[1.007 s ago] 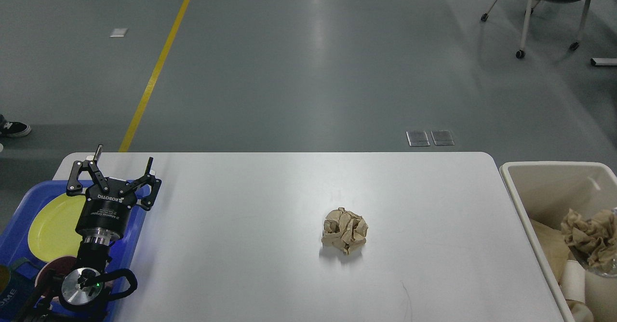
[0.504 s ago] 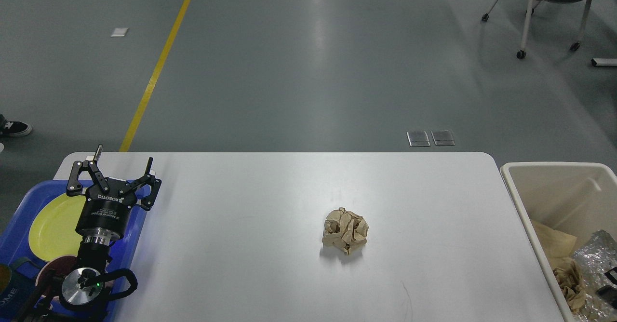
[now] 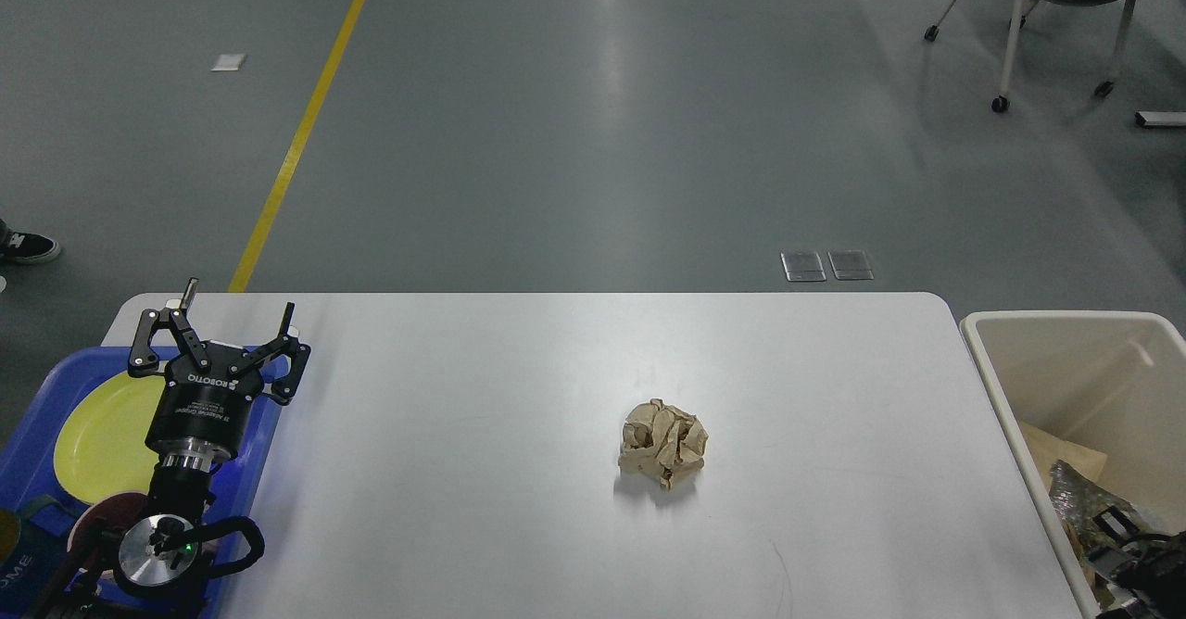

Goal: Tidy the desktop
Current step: 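Release the foil inside the bin with the right gripper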

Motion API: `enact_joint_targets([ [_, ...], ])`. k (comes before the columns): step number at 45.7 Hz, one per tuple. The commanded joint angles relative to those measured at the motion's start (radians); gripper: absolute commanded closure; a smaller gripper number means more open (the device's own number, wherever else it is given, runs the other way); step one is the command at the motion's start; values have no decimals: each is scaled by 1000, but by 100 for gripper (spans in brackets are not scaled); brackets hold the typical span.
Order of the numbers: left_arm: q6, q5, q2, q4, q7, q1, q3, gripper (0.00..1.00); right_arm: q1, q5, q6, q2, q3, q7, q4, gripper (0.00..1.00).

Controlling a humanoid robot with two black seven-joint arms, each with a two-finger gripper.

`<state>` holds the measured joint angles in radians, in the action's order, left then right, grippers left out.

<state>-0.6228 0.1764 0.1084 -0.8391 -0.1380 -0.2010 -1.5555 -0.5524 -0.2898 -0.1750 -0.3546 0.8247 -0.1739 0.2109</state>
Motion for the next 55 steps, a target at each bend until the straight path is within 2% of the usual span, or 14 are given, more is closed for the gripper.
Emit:
enact_joint_targets([
  [1, 0, 0, 0, 0, 0, 0, 0, 4, -1, 0, 0, 5, 1, -1, -1, 100],
  [3, 0, 0, 0, 0, 0, 0, 0, 4, -1, 0, -3, 2, -1, -1, -2, 100],
  [4, 0, 0, 0, 0, 0, 0, 0, 4, -1, 0, -9, -1, -2, -1, -2, 93],
  [7, 0, 0, 0, 0, 0, 0, 0, 3, -4, 0, -44, -4, -9, -1, -2, 43],
  [9, 0, 0, 0, 0, 0, 0, 0, 4, -4, 0, -73, -4, -10, -1, 1, 15],
  [10, 0, 0, 0, 0, 0, 0, 0, 4, -3, 0, -86, -4, -10, -1, 2, 3],
  [11, 0, 0, 0, 0, 0, 0, 0, 4, -3, 0, -93, -4, -12, -1, 4, 0],
  [29, 0, 0, 0, 0, 0, 0, 0, 4, -63, -2, -92, -3, -18, -2, 96, 0],
  [37, 0, 0, 0, 0, 0, 0, 0, 4, -165, -3, -100, -73, -21, -12, 260, 0],
  [46, 0, 0, 0, 0, 0, 0, 0, 4, -346, 17, -43, -219, 19, -2, 470, 0],
  [55, 0, 0, 0, 0, 0, 0, 0, 4, -694, 98, 55, -253, 286, -13, 746, 0],
])
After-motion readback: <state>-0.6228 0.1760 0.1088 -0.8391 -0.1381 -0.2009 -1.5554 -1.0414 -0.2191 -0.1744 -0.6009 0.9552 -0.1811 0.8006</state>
